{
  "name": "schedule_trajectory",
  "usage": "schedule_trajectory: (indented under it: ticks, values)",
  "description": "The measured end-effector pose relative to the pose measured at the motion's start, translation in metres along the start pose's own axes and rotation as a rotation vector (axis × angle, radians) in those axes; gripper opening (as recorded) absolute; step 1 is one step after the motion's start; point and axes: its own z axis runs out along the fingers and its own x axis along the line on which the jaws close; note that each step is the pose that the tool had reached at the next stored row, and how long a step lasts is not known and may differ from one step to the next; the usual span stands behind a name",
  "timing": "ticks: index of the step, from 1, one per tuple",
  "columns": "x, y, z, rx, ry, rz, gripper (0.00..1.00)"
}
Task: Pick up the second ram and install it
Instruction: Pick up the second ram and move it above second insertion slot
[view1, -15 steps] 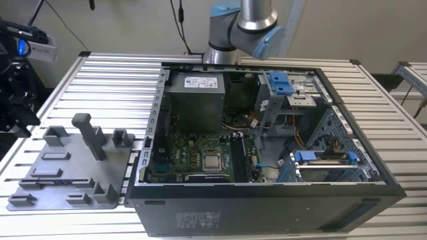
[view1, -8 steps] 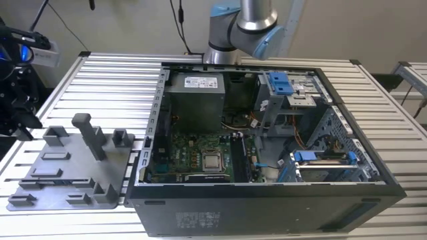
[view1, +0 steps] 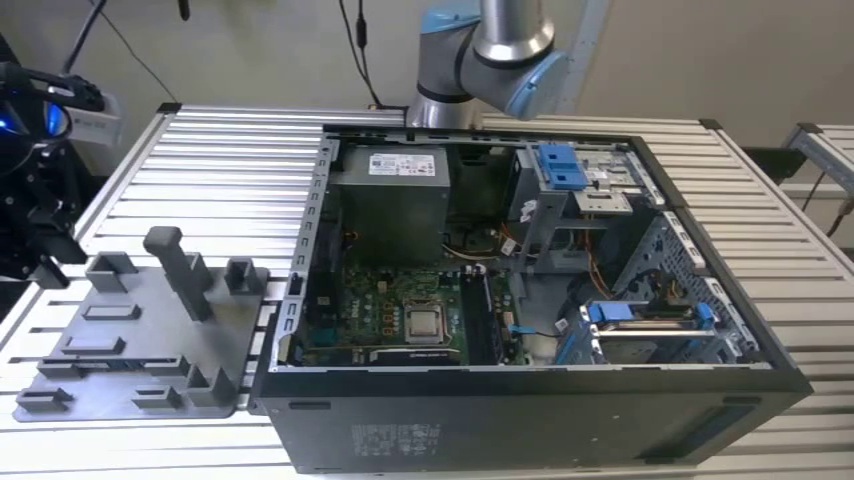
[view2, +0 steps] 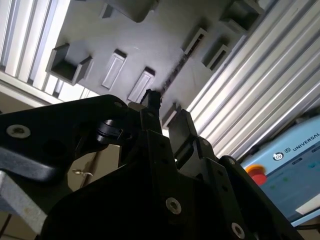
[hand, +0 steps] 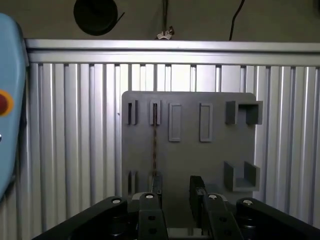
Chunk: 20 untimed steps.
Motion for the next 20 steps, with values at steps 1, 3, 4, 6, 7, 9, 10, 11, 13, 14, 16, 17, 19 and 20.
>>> schedule_trajectory:
  ticks: [1, 3, 4, 6, 7, 9, 10, 11, 13, 14, 16, 17, 19, 20]
  values:
    - [0.0001, 0.0002, 0.0011, 0.0001, 0.0005, 0.0, 0.36]
    - [0.0002, 0.0005, 0.0035, 0.0001, 0.0012, 0.0, 0.36]
    - [0.0003, 0.0007, 0.005, 0.0002, 0.0013, 0.0, 0.36]
    - [0.0004, 0.0012, 0.0076, 0.0001, 0.0018, 0.0, 0.36]
    - [0.0004, 0.0013, 0.0089, 0.0, 0.0021, 0.001, 0.36]
    - [0.0005, 0.0017, 0.0116, 0.0001, 0.0026, 0.001, 0.36]
    - [0.0005, 0.002, 0.013, 0.0001, 0.0028, 0.001, 0.36]
    - [0.0005, 0.0022, 0.0144, 0.0001, 0.003, 0.001, 0.36]
    - [0.0005, 0.0026, 0.017, 0.0001, 0.0039, 0.001, 0.36]
    - [0.0005, 0.0028, 0.0184, 0.0002, 0.0043, 0.001, 0.36]
    - [0.0006, 0.0031, 0.0209, 0.0006, 0.0048, 0.001, 0.36]
    - [0.0006, 0.0033, 0.0222, 0.001, 0.0049, 0.001, 0.36]
    - [0.0009, 0.0036, 0.025, 0.0013, 0.005, 0.001, 0.36]
    - [0.001, 0.0037, 0.0263, 0.0014, 0.005, 0.001, 0.36]
